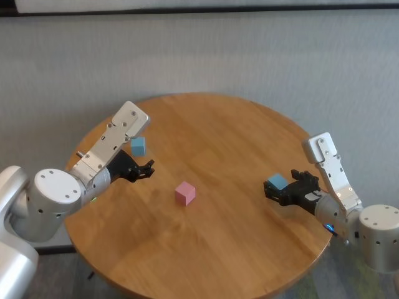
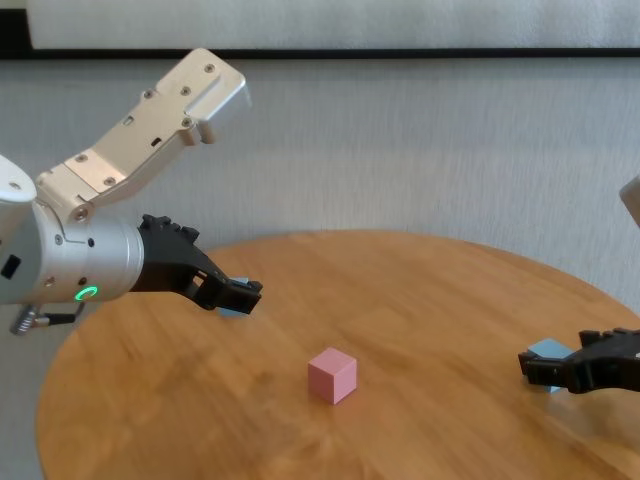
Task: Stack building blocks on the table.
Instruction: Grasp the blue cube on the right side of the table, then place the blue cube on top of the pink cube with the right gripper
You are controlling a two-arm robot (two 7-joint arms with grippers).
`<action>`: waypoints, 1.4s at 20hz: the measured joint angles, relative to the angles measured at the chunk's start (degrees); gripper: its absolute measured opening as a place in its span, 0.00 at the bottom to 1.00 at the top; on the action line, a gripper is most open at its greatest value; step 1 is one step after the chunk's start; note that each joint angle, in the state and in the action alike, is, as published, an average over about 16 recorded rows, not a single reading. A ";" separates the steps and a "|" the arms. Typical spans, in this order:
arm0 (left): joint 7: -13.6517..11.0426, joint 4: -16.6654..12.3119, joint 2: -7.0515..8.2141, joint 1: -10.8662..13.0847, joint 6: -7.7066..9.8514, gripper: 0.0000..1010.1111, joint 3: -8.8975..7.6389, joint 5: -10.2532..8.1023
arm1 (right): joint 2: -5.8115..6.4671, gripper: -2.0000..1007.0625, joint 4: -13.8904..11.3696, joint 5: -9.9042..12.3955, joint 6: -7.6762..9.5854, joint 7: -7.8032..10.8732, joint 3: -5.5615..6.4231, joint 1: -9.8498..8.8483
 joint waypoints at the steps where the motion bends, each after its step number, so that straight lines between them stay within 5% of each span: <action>1: 0.00 0.00 0.00 0.00 0.00 0.99 0.00 0.00 | -0.07 0.82 0.06 -0.06 0.09 0.11 0.12 0.00; 15: 0.00 0.00 0.00 0.00 0.00 0.99 0.00 0.00 | -0.44 0.41 -1.16 -1.43 1.07 1.83 1.04 -0.77; 22: 0.00 0.00 0.00 0.00 0.00 0.99 0.00 0.00 | -0.18 0.36 -7.20 -1.69 1.12 3.73 1.24 -3.16; 28: 0.00 0.00 0.00 0.00 0.00 0.99 0.00 0.00 | 0.07 0.36 -13.84 -1.73 1.46 6.64 -0.04 -5.45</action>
